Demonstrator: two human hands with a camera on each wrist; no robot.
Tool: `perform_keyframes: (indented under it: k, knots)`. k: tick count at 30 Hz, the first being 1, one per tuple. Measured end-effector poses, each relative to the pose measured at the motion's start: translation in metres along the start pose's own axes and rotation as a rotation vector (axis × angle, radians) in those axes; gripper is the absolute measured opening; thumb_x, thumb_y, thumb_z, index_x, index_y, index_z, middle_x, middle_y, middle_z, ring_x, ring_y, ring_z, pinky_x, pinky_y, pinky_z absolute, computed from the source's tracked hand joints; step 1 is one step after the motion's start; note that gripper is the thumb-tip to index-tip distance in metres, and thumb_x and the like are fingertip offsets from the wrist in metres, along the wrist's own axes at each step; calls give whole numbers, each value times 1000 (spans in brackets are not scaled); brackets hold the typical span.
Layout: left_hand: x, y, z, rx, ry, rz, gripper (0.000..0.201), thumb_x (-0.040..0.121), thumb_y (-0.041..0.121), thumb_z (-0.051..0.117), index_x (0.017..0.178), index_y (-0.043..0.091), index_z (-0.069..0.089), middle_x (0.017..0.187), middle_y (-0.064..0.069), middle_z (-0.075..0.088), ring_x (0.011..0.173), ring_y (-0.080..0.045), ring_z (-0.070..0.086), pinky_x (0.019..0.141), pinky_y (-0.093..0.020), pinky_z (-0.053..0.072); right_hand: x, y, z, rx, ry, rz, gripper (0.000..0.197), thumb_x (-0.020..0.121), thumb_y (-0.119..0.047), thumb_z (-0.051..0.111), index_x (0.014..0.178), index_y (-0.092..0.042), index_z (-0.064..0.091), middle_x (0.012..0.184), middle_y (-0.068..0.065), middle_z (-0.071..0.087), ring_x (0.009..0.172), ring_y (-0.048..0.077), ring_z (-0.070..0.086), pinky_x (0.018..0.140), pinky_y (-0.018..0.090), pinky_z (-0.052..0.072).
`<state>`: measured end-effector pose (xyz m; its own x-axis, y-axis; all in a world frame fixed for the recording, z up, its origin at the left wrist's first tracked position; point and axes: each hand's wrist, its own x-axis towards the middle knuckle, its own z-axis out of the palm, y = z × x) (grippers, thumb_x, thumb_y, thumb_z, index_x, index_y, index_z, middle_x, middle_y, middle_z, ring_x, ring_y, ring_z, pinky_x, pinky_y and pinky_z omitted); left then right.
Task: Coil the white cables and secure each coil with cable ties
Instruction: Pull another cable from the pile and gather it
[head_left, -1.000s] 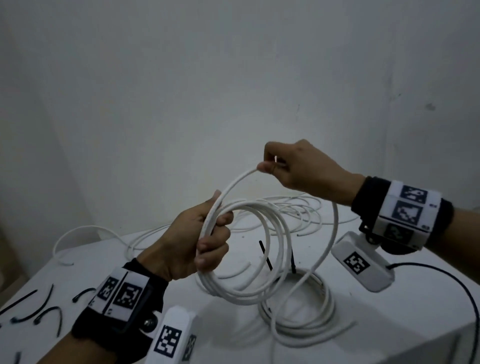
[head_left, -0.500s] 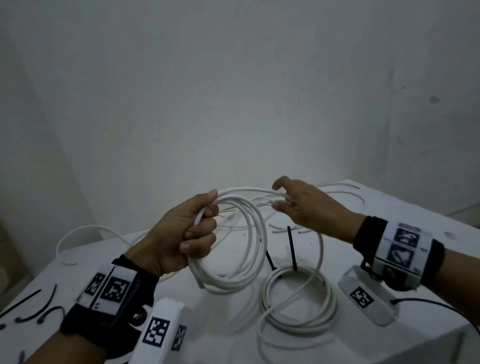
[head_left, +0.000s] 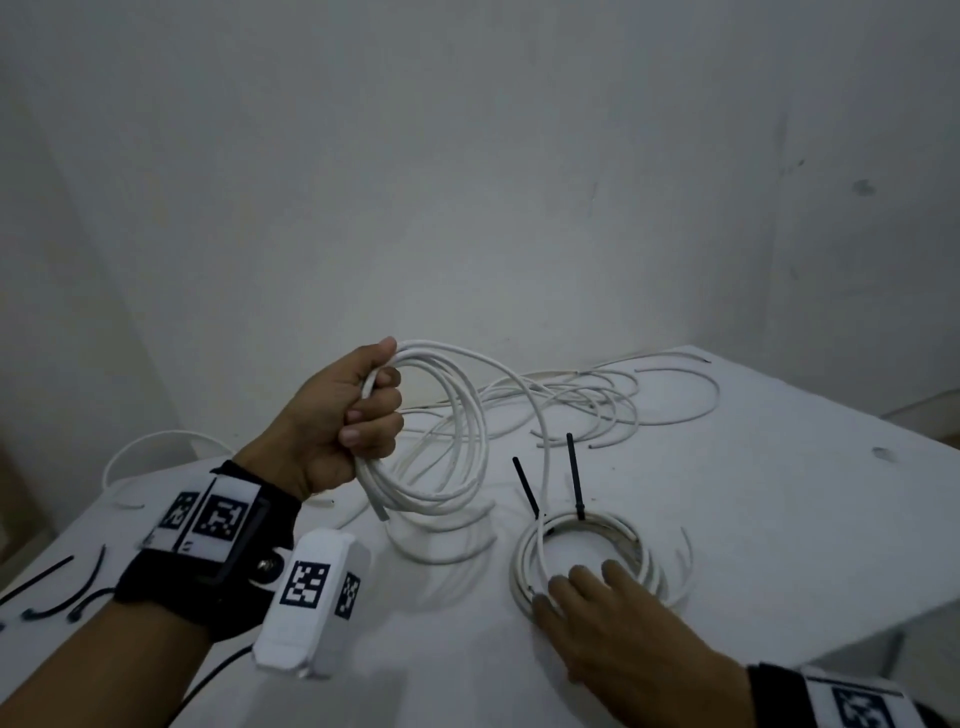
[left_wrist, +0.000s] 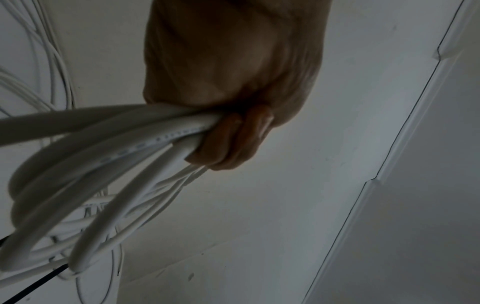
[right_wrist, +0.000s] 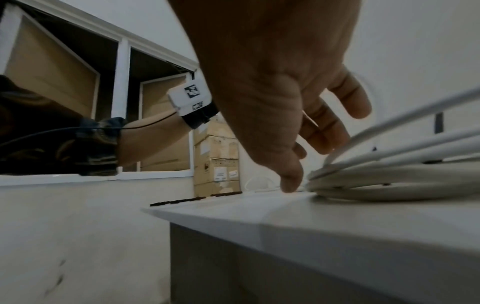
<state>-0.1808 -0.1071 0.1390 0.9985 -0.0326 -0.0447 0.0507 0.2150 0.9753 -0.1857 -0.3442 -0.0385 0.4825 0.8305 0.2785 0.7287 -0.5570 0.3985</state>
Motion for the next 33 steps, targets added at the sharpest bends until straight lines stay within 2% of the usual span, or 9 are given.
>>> perform_keyframes:
  k: [4,7,13,17,20,23,26,29,33]
  knots:
    - [-4,4,-5,-16,4,10,33,83,41,49,64,19,34,31,7,23,20,-6,22,31,-16,15,-5,27,7,49,-19,93,42,43,-57,74,64,-21,65,56,-2,55,48,16,53,48,26,45]
    - [-5,7,-8,-34,8,21,34,86,40,47,64,19,34,31,7,23,20,-6,22,30,-16,17,-10,41,7,50,54,43,18,63,-42,56,55,-27,56,52,-7,52,45,13,52,46,23,40]
    - [1,5,-5,-35,13,27,39,95,41,41,63,19,35,32,7,23,22,-7,22,31,-17,17,-1,49,-21,211,276,36,20,88,-37,43,73,-27,50,63,-11,56,47,11,48,49,23,39]
    - [4,-1,10,25,-6,22,36,88,43,48,64,19,36,33,6,23,23,-7,22,30,-15,18,16,49,-54,262,323,-212,25,100,-36,29,85,-24,46,67,-6,55,53,13,50,44,25,38]
    - [5,-12,26,178,-6,17,40,93,43,46,65,19,36,38,4,23,26,-9,23,32,-15,17,34,49,-96,347,416,-296,12,96,-33,41,90,-23,41,68,-1,55,54,18,51,41,27,40]
    - [0,-27,43,362,-27,67,38,98,33,46,65,13,45,43,0,32,34,-12,29,40,-20,21,56,61,-132,466,485,-275,12,90,-26,50,99,-20,56,74,2,64,55,21,56,43,30,44]
    - [-6,-36,48,442,-104,98,36,99,25,47,67,6,49,46,-5,49,38,-15,40,41,-22,28,77,76,-146,446,498,-218,20,87,-25,43,87,-13,58,65,2,59,52,17,47,47,31,40]
    - [-9,-35,46,268,-235,-10,42,87,45,54,63,11,48,45,-12,51,32,-19,40,38,-23,27,87,92,-149,511,525,-72,33,94,-37,38,83,-11,56,52,-5,44,46,12,38,48,21,30]
    - [-11,-31,47,28,-285,-70,41,88,41,47,60,12,43,34,-7,39,27,-16,34,33,-20,32,86,109,-141,689,460,94,30,98,-28,47,80,-7,59,48,-9,47,50,-1,47,52,13,34]
